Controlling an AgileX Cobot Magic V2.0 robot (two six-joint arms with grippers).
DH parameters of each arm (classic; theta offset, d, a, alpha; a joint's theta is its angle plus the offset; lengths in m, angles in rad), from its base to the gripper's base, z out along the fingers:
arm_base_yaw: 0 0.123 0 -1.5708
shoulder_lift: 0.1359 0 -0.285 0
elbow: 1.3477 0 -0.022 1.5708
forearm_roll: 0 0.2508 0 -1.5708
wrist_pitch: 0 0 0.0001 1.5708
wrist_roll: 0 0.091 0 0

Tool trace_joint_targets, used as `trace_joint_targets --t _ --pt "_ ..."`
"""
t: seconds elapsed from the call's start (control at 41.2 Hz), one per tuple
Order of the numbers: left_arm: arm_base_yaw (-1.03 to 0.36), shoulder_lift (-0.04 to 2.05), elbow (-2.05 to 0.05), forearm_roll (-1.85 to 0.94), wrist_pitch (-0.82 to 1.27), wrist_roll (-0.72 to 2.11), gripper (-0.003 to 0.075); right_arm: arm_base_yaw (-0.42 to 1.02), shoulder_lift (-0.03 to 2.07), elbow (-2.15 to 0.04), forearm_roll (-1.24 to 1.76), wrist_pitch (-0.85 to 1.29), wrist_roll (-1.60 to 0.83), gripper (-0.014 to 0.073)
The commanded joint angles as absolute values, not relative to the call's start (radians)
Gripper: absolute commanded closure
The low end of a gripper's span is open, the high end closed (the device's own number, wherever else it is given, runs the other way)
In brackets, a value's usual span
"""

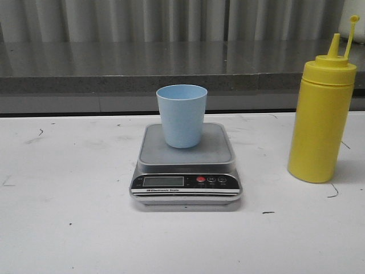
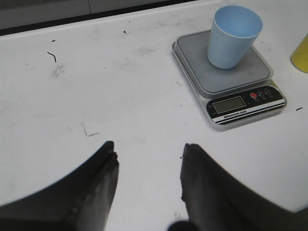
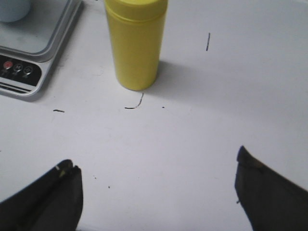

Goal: Pour seasoning into cup on scale with both arms

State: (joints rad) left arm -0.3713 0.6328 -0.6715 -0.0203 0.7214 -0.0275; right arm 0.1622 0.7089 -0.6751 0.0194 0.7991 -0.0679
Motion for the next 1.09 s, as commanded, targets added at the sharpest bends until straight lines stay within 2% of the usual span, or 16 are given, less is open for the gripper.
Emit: trace_joint_targets --t 0.0,0.243,0.388,0.704,1.068 --pt "-0.37 0.632 -0.699 -0.029 0.656 -0.031 0.0407 0.201 0.765 -0.751 0.019 0.751 -0.082 -0.007" --pt "-0.37 0.632 -0.699 -0.029 0.656 -0.031 0.0407 0.224 0.923 -0.729 0.094 0.509 -0.082 -0.007" --pt "-0.37 0.632 -0.699 -0.029 0.656 -0.031 0.0407 0.225 0.969 -0.592 0.188 0.209 -0.082 -0.007" --pt "-0.37 0.632 -0.699 -0.029 0.656 -0.031 0.0407 0.252 1.106 -0.284 0.187 -0.465 -0.053 -0.007" --pt "-0.37 0.632 -0.699 -0.029 0.656 -0.031 0.0407 0.273 1.453 -0.265 0.146 -0.998 0.0 -0.007"
